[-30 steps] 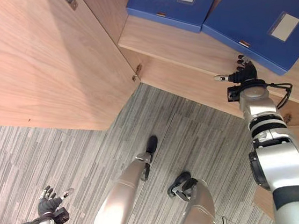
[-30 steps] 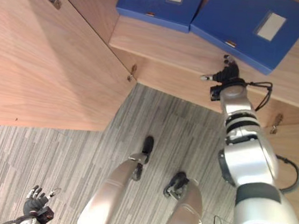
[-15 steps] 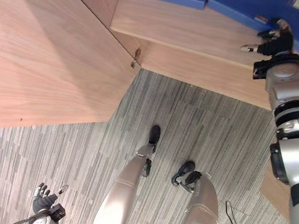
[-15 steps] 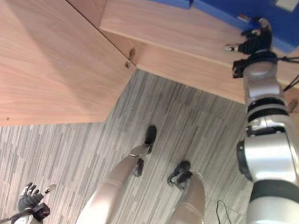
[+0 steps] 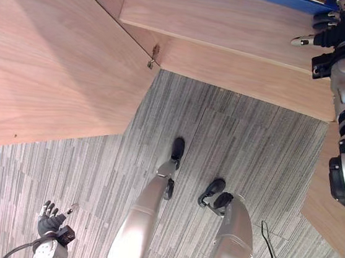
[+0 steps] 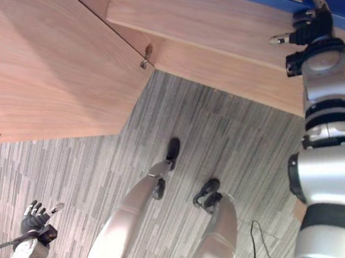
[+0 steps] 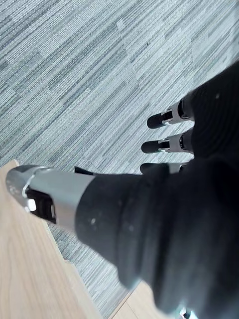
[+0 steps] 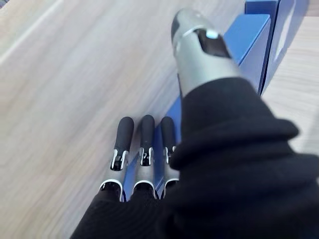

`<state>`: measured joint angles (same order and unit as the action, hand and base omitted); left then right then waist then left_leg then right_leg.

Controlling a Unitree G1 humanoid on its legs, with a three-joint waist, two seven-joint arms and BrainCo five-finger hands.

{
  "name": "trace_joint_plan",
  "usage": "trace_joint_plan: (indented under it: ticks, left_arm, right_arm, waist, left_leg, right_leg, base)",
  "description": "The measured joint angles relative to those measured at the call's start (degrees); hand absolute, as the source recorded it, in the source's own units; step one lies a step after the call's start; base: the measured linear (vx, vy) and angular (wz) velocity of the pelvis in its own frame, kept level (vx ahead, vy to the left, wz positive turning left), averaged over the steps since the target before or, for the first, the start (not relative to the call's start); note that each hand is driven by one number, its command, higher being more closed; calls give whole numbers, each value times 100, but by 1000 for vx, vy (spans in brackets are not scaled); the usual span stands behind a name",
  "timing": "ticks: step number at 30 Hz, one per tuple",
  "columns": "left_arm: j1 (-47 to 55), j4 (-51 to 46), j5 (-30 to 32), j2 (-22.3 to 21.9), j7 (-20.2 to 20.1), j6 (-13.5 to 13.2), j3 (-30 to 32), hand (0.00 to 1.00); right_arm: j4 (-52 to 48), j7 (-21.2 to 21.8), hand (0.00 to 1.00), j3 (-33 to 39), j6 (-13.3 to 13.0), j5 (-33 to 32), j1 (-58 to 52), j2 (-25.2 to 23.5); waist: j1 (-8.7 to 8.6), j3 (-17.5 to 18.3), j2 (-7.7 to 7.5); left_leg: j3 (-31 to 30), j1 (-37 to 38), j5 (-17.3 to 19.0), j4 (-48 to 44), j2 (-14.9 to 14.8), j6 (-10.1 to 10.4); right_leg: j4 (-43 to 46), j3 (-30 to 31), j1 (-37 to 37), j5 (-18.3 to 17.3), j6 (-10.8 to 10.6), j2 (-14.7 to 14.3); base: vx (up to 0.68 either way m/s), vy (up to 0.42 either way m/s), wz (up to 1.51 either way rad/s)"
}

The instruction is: Walk over to the cabinet, pick up the folder, carry it to the office cabinet, place the folder inside the office cabinet, then close the office cabinet door

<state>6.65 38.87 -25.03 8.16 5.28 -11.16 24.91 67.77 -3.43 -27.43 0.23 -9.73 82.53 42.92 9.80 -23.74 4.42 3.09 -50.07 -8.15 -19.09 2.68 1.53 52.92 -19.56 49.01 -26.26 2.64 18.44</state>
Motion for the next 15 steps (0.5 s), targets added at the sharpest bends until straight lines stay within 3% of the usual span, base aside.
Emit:
trace_joint_plan:
  ticks: [3,8,12,15]
  left_arm:
    - [0,-20,0,0,-1,40,86,0]
    - [1,-138,7,0,2,45,147,0]
    - [6,-156,63,-4,103,46,294,0]
    - [6,-428,79,-18,194,41,410,0]
  right_arm:
    - [2,-4,0,112,72,259,-4,23]
    - [-142,-166,0,184,284,1673,-255,259]
    - [-515,-529,0,1034,588,2988,-751,370]
    - [-529,-693,0,1399,732,3347,-789,390]
  waist:
    - [22,0,0]
    - [11,-2,-4]
    - [-70,-8,-13]
    - [-131,-15,-23]
  left_leg:
    - [-15,24,-46,48,20,-8]
    - [-119,404,-366,608,152,6]
    - [-96,497,-417,730,200,13]
    - [-25,510,-423,763,161,2]
  right_leg:
    - [-3,-7,-12,6,12,10]
    - [-49,-161,-248,6,12,143]
    - [-88,-173,-311,31,-6,203]
    - [-203,-163,-318,135,-46,172]
  base:
    - [82,-20,4]
    - [81,-43,17]
    - [54,-38,1]
    - [71,-9,-15]
